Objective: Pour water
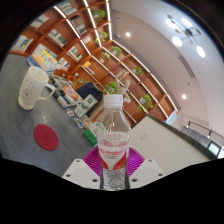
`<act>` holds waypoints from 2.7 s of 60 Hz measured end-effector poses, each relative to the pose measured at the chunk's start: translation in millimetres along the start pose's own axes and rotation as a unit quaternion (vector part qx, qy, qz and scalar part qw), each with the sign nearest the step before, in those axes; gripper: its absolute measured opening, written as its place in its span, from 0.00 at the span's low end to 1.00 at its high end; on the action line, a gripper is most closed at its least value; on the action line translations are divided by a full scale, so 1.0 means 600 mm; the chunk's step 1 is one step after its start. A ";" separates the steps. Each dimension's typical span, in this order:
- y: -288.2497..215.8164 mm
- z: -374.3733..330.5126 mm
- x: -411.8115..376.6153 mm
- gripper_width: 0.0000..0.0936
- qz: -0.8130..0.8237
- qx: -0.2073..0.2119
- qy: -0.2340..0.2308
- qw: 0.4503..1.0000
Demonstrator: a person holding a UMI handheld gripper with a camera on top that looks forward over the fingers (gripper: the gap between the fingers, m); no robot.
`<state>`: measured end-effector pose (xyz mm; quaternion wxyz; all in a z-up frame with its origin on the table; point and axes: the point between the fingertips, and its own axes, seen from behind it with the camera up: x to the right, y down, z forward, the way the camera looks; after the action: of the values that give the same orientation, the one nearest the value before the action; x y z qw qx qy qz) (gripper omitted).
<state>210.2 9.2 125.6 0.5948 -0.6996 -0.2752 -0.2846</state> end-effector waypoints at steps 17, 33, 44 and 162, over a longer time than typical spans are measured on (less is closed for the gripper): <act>-0.205 0.013 -0.065 0.33 -0.348 0.058 0.032 0.935; -0.315 0.020 -0.126 0.33 -0.577 0.096 0.068 0.808; -0.348 0.027 -0.151 0.33 -0.670 0.099 0.092 0.730; -0.129 -0.053 -0.186 0.84 0.437 0.017 -0.131 0.890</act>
<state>75.3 -16.3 101.0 0.6294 -0.7700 -0.0212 0.1029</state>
